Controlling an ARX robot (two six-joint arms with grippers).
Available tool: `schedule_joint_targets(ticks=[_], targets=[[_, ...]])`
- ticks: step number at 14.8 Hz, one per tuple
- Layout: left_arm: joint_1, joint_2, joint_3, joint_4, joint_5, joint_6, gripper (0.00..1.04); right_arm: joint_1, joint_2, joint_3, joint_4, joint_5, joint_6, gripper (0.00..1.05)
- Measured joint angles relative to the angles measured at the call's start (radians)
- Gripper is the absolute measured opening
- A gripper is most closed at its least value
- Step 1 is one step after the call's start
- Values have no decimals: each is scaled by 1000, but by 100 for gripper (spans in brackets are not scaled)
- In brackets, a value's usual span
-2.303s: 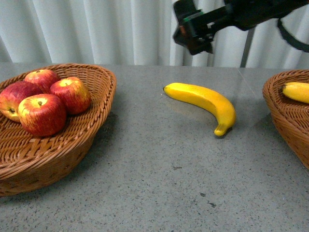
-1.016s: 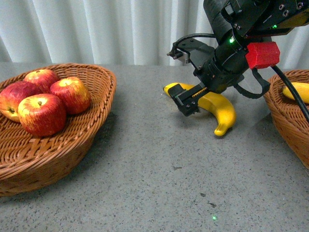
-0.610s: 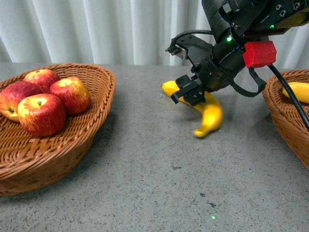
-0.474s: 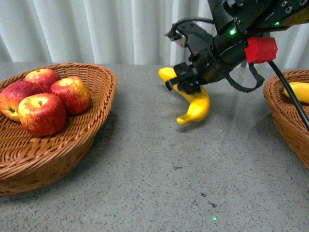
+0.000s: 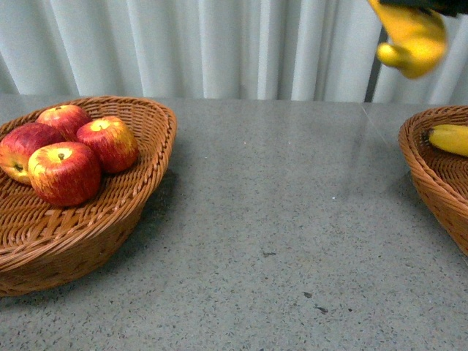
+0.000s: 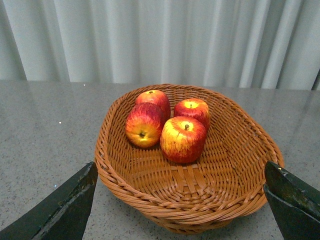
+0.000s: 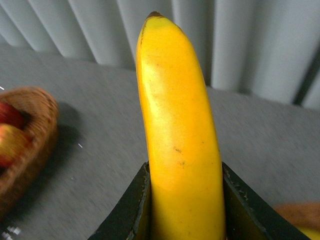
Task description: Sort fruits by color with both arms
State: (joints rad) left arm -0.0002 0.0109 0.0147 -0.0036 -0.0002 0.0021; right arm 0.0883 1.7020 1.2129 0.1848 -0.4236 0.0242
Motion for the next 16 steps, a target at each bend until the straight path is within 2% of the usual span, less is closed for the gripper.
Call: schedule_joint_targets(ticks=[1, 2, 5, 7, 9, 11, 12, 16], targets=[[0, 0, 0, 0, 0, 0, 98, -164, -148, -246, -27, 37, -200, 32], [0, 0, 0, 0, 0, 0, 98, -207, -184, -288, -50, 55, -272, 32], [0, 0, 0, 0, 0, 0, 98, -268, -214, -364, -81, 64, -424, 31], [0, 0, 0, 0, 0, 0, 98, -272, -214, -396, -78, 75, -486, 31], [0, 0, 0, 0, 0, 0, 98, -272, -215, -399, -80, 86, -507, 36], [0, 0, 0, 0, 0, 0, 98, -264, -233, -403, -93, 84, -542, 51], [0, 0, 0, 0, 0, 0, 98, -255, -260, -405, -81, 83, -547, 64], [0, 0, 0, 0, 0, 0, 98, -214, -360, -404, -55, 25, -490, 100]])
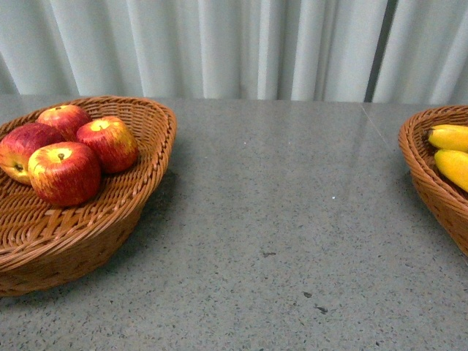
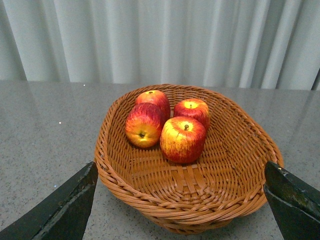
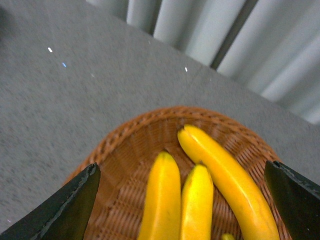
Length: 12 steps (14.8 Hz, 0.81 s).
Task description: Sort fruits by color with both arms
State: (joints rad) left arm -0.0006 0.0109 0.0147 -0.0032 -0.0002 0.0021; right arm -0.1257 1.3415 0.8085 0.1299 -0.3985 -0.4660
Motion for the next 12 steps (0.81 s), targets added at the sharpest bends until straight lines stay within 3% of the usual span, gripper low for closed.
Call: schedule_joint_targets(ticks=[2, 4, 5, 6, 10, 12], targets=[[0, 0, 0, 0, 0, 0, 98, 13, -76, -6, 68, -51, 79, 98], [0, 0, 0, 0, 0, 0, 98, 22, -330, -119, 115, -92, 257, 98], [0, 0, 0, 0, 0, 0, 98, 132, -704, -385, 30, 370, 422, 62], [0, 0, 0, 0, 0, 0, 98, 120, -817, -455, -10, 400, 438, 51], [0, 0, 0, 0, 1, 0, 98, 120, -977, -550, -63, 399, 448, 34], [0, 0, 0, -1, -1, 0, 98, 120, -1201, -685, -156, 398, 451, 12]])
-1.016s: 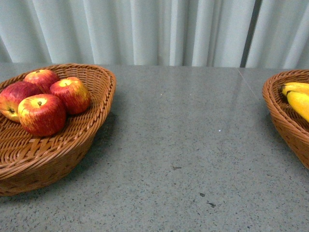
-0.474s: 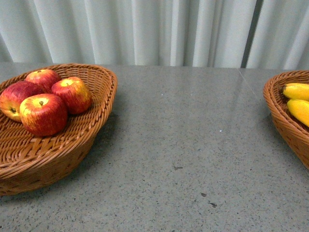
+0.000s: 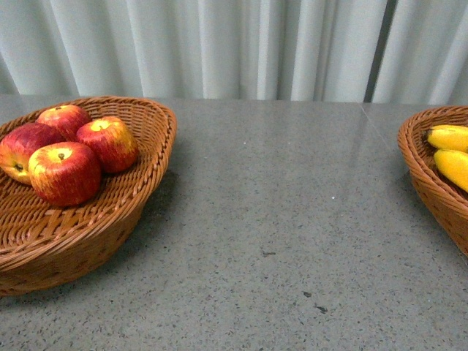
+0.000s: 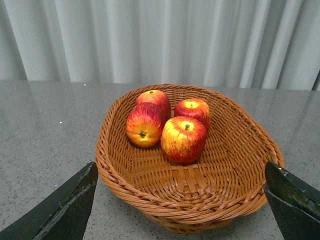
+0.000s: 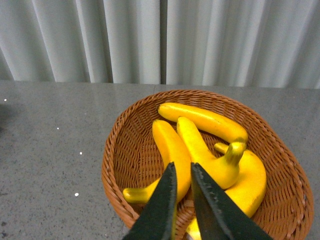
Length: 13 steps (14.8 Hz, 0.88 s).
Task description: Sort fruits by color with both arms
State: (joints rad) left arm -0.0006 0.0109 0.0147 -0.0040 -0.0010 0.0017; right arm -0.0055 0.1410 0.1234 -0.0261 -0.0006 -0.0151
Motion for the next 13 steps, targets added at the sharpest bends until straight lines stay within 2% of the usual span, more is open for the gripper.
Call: schedule_joint_targets(ticks=[1, 10, 11, 13], targets=[[0, 0, 0, 1, 0, 0, 98, 0, -59, -37, -2, 1, 1, 2], [0, 0, 0, 1, 1, 0, 98, 0, -137, -110, 21, 1, 5, 2], [0, 0, 0, 1, 1, 0, 98, 0, -137, -110, 21, 1, 5, 6], [0, 0, 0, 1, 1, 0, 98, 0, -137, -110, 21, 1, 5, 32]])
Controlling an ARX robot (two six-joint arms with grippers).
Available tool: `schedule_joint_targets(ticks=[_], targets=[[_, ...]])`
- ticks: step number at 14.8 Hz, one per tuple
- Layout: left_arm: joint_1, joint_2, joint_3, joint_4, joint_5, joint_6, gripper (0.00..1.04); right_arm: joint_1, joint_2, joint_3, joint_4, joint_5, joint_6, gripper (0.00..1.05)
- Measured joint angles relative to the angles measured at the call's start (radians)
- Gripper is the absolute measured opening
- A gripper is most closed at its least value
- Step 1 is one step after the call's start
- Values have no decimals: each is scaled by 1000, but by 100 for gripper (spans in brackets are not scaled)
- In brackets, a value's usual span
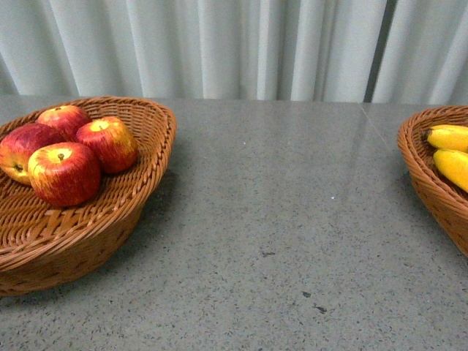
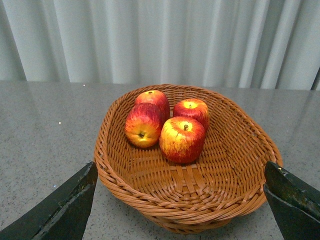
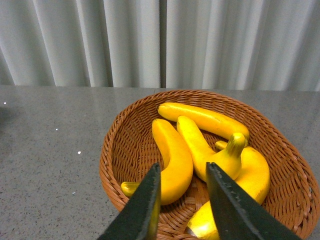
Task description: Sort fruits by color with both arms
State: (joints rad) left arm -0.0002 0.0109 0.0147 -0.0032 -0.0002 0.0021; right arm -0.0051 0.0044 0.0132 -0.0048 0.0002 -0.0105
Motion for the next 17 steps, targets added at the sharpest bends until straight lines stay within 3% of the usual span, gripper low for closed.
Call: schedule_joint_targets(ticks=[2, 6, 17], targets=[[0, 0, 0, 0, 0, 0, 98, 0, 0, 0, 0, 0, 0, 57], [0, 0, 0, 0, 0, 0, 98, 0, 0, 0, 0, 0, 0, 99], [0, 0, 0, 0, 0, 0, 98, 0, 0, 0, 0, 0, 2, 98]])
